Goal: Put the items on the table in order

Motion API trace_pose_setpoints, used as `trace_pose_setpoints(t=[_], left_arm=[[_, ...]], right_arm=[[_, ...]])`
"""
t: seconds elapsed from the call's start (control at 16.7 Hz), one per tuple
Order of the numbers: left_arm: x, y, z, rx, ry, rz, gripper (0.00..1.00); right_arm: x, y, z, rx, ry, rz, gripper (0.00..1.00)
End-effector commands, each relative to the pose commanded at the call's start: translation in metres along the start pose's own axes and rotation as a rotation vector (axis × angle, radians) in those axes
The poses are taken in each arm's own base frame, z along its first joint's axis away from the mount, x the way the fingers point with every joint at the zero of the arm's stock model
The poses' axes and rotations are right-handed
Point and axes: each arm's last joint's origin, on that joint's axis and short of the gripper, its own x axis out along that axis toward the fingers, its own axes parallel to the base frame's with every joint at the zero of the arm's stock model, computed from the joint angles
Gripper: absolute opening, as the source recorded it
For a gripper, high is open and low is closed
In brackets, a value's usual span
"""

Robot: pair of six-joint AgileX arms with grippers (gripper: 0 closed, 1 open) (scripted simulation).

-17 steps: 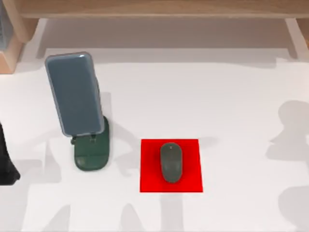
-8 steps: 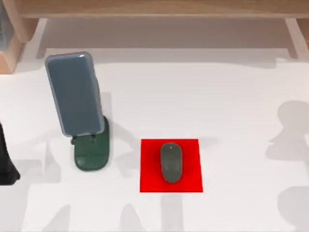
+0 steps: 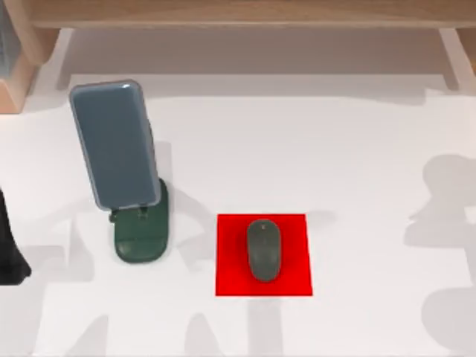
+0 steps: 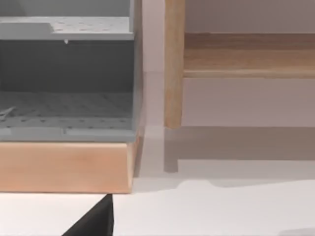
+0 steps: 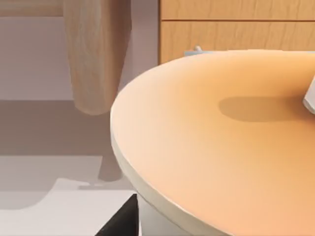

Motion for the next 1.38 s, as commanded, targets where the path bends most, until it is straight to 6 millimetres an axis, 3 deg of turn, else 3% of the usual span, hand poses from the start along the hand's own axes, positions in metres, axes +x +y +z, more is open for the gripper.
trace_pose_setpoints(t=[0.24, 0.42, 0.84, 1.14, 1.38], left_arm=[[0.0, 0.0, 0.0, 0.0, 0.0, 0.0, 1.0], [0.0, 0.0, 0.0, 0.0, 0.0, 0.0, 1.0], [0.0, 0.0, 0.0, 0.0, 0.0, 0.0, 1.0], [0.0, 0.0, 0.0, 0.0, 0.0, 0.0, 1.0], [0.0, 0.0, 0.0, 0.0, 0.0, 0.0, 1.0]], right_arm=[[0.018, 0.012, 0.031, -0.027, -0.124, 0.049, 0.0], [0.04, 0.04, 0.066, -0.03, -0.217, 0.131, 0.0], [0.09, 0.156, 0.144, 0.031, -0.295, 0.317, 0.0], [0.116, 0.235, 0.164, 0.056, -0.181, 0.296, 0.0], [0.138, 0.265, 0.175, 0.042, -0.085, 0.164, 0.0]])
